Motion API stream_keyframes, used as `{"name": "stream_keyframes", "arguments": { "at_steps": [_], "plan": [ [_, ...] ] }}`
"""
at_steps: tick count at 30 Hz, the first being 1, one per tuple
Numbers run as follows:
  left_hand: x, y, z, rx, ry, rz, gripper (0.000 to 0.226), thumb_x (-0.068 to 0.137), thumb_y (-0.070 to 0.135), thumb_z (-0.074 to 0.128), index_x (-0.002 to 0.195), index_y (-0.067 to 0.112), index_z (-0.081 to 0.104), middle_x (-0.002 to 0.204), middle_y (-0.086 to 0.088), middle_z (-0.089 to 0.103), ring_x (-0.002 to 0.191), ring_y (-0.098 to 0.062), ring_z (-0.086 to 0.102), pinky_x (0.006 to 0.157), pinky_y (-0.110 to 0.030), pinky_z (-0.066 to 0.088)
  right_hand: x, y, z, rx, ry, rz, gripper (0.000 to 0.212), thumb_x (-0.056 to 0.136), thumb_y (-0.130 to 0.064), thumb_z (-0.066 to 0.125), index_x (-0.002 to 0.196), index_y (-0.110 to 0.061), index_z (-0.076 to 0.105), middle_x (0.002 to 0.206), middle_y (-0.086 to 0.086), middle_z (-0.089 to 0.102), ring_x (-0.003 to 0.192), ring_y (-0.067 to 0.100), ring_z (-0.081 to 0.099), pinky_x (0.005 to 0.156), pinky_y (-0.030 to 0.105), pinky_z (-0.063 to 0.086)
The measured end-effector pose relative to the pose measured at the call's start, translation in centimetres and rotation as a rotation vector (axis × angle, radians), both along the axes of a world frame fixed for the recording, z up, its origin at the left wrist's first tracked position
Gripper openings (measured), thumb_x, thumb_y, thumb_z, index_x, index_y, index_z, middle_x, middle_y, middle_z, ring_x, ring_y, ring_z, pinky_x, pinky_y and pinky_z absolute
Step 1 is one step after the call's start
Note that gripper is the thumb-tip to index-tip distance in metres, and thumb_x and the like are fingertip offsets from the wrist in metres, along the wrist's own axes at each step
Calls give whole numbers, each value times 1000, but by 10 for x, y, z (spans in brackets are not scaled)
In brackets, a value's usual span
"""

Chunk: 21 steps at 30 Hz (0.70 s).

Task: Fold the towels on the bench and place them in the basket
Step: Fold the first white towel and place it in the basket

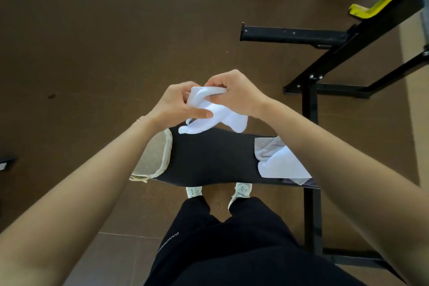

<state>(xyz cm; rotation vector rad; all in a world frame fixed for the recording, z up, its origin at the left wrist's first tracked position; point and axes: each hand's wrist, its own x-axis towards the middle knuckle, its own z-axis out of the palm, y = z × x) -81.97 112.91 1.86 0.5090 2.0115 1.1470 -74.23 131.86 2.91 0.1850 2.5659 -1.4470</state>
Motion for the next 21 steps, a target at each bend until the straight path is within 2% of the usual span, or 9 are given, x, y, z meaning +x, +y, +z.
{"name": "stream_keyframes", "arguments": {
  "at_steps": [3,7,10,12,14,16,18,20,21],
  "plan": [
    [-2,-14,-27,0,-38,-42,13,81,9,84,88,7,73,83,-8,72,78,-10,67,76,-29,54,-7,-13,7,-44,-10,-66,16,88,-17,62,84,-4,70,82,21,63,67,24,50,64,34,45],
    [-7,-25,-60,-21,-83,-162,9,89,14,76,94,21,78,99,11,78,99,-5,71,89,-21,52,-4,-13,17,-115,44,-221,27,94,-21,66,83,4,67,81,28,59,68,28,49,64,32,41],
    [-3,-35,-95,-164,-121,-297,9,78,31,76,77,22,72,81,9,72,86,-11,70,88,-32,51,4,3,16,-195,110,-418,33,96,-24,66,90,8,65,92,32,59,77,38,55,70,41,45],
    [2,-45,-121,-237,-103,-333,21,70,39,77,74,20,69,79,0,71,86,-21,71,90,-43,54,12,22,12,-192,133,-556,21,99,-25,64,97,-6,71,102,22,64,88,32,60,81,46,53],
    [7,-56,-142,-276,-88,-401,16,76,34,79,80,22,71,82,6,74,92,-16,72,98,-45,55,24,41,3,-187,132,-654,13,101,-25,61,103,-18,72,105,15,67,99,30,64,94,50,55],
    [11,-63,-155,-296,-114,-393,8,85,25,78,85,23,71,88,9,75,97,-10,72,101,-43,53,33,61,-11,-179,106,-738,10,101,-25,62,102,-24,72,107,12,69,106,30,64,98,51,55],
    [15,-64,-160,-313,-129,-291,5,92,20,73,91,20,68,94,7,74,96,-8,70,89,-34,56,40,81,-31,-158,36,-775,9,101,-24,62,99,-27,71,103,5,70,106,26,65,97,45,57],
    [14,-58,-163,-361,-86,-186,5,97,19,67,96,16,63,95,4,69,82,-9,64,66,-22,50,46,103,-54,-139,-46,-795,8,100,-21,62,101,-20,71,99,0,68,102,22,65,97,42,57],
    [12,-54,-165,-382,-44,-139,6,99,20,65,98,15,61,95,2,67,81,-13,62,62,-23,46,49,116,-66,-124,-83,-812,9,99,-18,62,102,-15,70,99,1,67,99,21,64,96,41,56]
  ]
}}
